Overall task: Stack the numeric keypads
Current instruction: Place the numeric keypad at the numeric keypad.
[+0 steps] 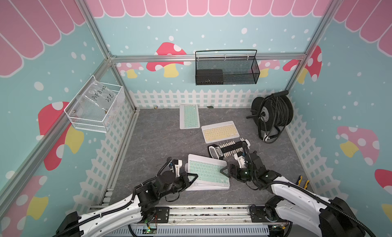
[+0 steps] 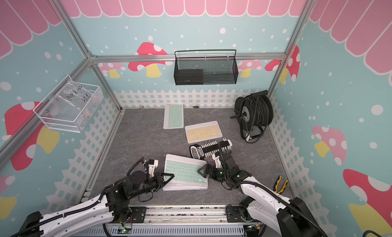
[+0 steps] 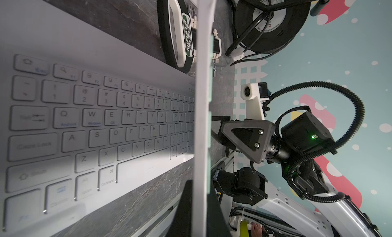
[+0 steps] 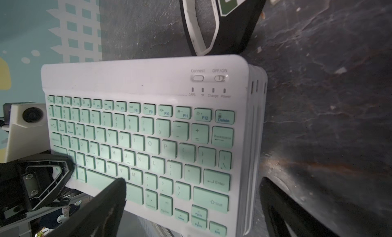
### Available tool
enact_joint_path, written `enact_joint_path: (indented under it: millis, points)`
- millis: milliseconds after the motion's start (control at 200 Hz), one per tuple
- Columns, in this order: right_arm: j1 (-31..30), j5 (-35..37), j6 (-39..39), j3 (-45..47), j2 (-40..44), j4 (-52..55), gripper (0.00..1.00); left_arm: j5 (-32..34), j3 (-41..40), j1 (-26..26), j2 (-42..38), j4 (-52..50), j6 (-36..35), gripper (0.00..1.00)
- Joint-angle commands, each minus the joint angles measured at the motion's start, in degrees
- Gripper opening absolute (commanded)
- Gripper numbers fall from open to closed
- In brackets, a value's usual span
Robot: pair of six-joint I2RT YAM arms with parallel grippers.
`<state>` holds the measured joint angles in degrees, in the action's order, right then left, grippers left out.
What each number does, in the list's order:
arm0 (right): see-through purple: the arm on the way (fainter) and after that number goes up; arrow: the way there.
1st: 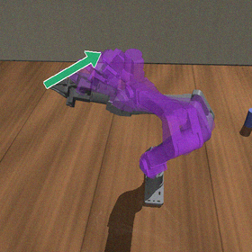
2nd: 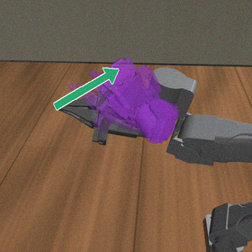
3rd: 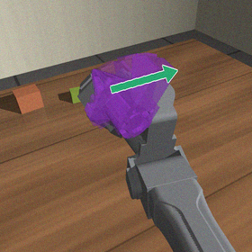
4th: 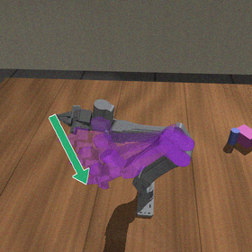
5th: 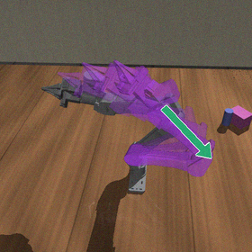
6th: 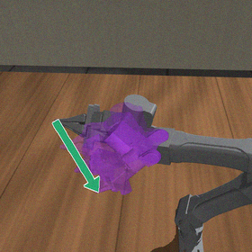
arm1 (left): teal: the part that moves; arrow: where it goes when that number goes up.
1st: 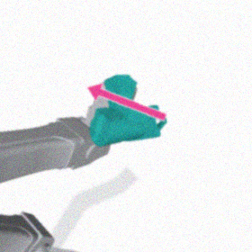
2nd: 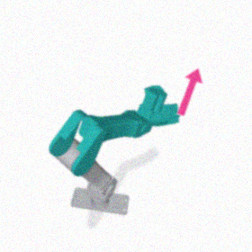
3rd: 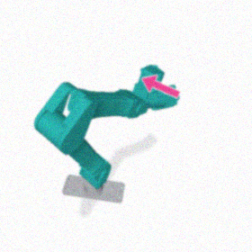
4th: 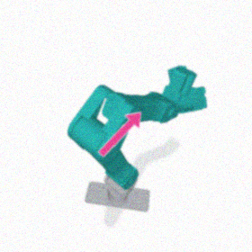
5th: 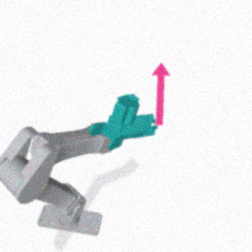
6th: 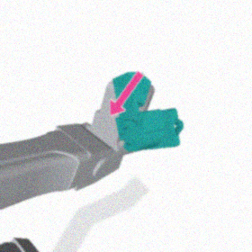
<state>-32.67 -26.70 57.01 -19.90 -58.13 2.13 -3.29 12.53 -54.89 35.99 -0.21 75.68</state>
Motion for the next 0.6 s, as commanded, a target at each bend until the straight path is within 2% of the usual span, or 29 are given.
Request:
enact_joint_path:
  millis: [0, 175, 375, 590]
  points:
    - [-1.9, 2.0, 1.4, -1.5, -1.7, -2.1, 1.0, -0.6, -0.1, -0.2, -0.1, 0.5, 0.2, 0.0]
    - [-4.7, 4.9, 2.2, -3.1, -3.6, -2.0, 1.0, 0.4, -0.6, -0.3, -3.6, -4.0, -0.2, 0.0]
    - [-4.8, 8.5, 1.8, -4.1, -2.3, 1.3, 1.0, 1.5, -1.3, -0.3, -5.8, -7.1, 0.3, 0.23]
    - [-4.8, 8.7, 1.8, -4.0, -2.3, 2.5, 1.0, 0.7, -0.6, -0.3, -5.0, -9.6, -0.2, 0.55]
